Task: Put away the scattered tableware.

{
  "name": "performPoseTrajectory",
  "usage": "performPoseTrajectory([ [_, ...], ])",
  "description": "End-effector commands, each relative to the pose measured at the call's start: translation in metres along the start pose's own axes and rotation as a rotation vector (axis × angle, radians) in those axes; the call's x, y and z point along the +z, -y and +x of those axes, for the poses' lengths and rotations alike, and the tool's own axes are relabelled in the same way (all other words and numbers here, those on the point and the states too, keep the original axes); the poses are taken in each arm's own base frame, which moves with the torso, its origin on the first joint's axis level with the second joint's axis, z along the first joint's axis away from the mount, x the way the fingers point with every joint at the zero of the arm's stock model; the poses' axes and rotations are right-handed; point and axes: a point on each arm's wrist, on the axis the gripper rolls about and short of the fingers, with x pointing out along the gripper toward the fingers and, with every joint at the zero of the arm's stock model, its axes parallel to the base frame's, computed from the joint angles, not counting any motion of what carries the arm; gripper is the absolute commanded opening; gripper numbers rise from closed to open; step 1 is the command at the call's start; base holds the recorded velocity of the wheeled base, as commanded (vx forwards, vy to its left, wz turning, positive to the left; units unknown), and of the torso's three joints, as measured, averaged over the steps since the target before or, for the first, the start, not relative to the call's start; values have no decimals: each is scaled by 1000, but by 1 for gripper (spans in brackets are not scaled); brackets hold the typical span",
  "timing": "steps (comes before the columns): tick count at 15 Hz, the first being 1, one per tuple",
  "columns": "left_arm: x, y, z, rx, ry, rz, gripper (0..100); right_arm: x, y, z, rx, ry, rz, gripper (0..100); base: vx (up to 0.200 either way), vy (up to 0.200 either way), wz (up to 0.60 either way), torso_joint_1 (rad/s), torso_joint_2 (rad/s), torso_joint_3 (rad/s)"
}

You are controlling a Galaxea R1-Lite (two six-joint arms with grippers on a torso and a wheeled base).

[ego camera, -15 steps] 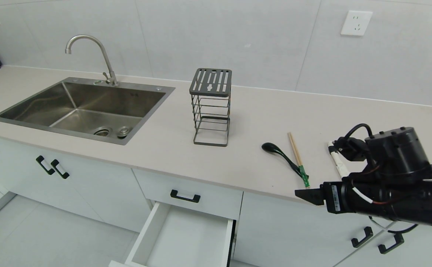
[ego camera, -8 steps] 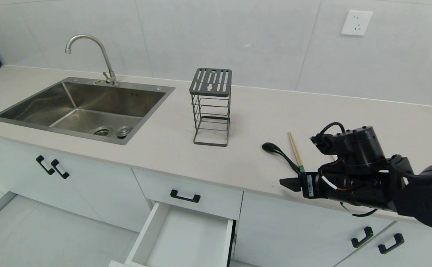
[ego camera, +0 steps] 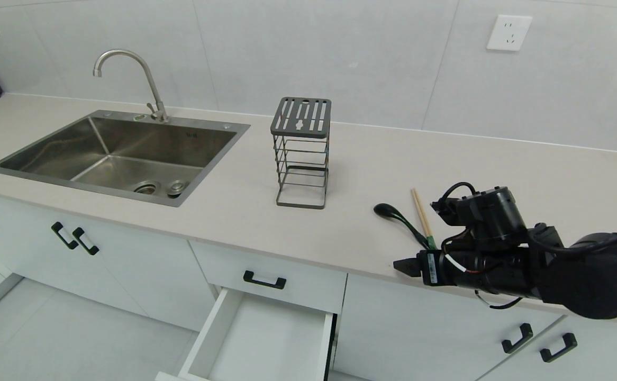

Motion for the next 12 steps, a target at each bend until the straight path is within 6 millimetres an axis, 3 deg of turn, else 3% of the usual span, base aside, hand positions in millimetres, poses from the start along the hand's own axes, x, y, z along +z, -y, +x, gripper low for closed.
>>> performPoseTrajectory([
  [1, 0, 0, 0, 0, -1, 0, 100, 1, -1, 5, 2, 1, -1, 100, 0, 0, 0, 0, 0, 0],
  [6, 0, 0, 0, 1, -3, 0, 100, 3, -3, 18, 5, 15, 0, 100, 0, 0, 0, 0, 0, 0],
  [12, 0, 0, 0, 0, -1, 0, 100, 3, -2, 17, -21, 22, 5, 100, 0, 0, 0, 0, 0, 0],
])
